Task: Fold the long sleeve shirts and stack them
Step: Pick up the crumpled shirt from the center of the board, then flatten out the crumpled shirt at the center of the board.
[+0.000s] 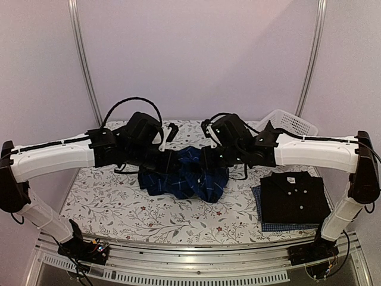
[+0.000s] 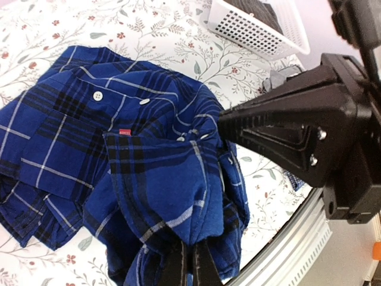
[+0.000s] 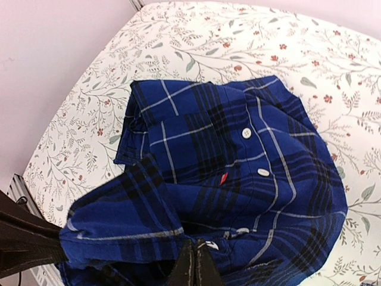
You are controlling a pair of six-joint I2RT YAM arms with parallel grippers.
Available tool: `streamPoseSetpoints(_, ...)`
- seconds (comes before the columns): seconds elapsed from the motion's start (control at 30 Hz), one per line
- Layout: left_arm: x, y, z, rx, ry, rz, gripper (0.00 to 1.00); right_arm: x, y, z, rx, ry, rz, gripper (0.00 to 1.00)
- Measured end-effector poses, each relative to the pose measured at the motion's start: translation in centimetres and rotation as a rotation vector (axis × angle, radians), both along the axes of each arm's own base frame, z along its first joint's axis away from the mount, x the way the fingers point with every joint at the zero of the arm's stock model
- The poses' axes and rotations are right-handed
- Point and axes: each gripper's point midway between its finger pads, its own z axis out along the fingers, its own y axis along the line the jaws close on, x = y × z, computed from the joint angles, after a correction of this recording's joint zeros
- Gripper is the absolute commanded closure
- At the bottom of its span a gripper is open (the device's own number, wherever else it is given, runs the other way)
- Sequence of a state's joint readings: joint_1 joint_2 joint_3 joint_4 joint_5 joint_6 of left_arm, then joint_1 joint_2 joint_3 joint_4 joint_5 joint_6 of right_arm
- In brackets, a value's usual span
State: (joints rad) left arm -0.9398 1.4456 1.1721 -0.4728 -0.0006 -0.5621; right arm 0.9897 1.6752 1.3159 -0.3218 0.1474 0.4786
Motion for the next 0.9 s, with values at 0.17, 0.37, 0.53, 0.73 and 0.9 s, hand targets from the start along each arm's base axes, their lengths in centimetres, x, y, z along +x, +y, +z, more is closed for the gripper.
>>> streamPoseSetpoints(0.17,0.3,0.1,0.2,-0.015,0.012,-0.011,1.00,1.4,0.7,2.8,0.029,-0.061,-0.008,1.00)
streamPoseSetpoints(0.37,0.5,-0.2,1.2,-0.045,0.010,-0.040,0.98,2.8,1.2,5.6,0.045,-0.132,-0.023,1.00)
streamPoseSetpoints(0.53,0.9,0.1,1.1,-0.056,0.021,-0.035,1.00,3.5,1.9,9.0,0.083,-0.195,-0.012,0.93)
streamPoseSetpoints(0.73,2.9,1.6,1.2,-0.077,0.038,0.046,1.00,2.3,0.7,5.6,0.019,-0.182,0.030,0.48)
streamPoseSetpoints(0.9,5.7,3.6,2.2,-0.117,0.044,0.132,1.00,-1.5,-2.5,-0.7,-0.095,-0.116,0.086,0.18)
